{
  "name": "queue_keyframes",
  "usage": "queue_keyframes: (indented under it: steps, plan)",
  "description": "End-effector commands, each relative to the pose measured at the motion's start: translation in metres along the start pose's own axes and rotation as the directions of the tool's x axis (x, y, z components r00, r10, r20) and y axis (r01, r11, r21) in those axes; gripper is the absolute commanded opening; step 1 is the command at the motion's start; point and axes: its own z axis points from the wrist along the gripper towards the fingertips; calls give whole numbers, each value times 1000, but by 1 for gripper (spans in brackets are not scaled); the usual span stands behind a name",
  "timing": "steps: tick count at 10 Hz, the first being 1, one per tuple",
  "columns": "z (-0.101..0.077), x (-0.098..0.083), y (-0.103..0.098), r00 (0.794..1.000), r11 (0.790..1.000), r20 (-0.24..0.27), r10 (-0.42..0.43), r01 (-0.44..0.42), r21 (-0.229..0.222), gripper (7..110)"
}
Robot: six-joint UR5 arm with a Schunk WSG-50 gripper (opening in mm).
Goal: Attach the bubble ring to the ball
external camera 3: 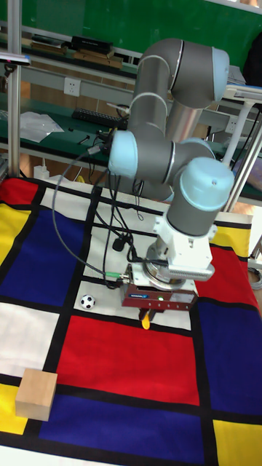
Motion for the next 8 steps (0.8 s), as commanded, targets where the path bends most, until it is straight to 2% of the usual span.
queue_keyframes:
  steps: [1,4,8]
  plan:
    - [-19,6,-33,995,995,6,-101,101,0,7]
    - [-7,22,-73,986,986,20,-164,164,23,7]
    - [20,28,-94,974,977,82,-211,211,13,7]
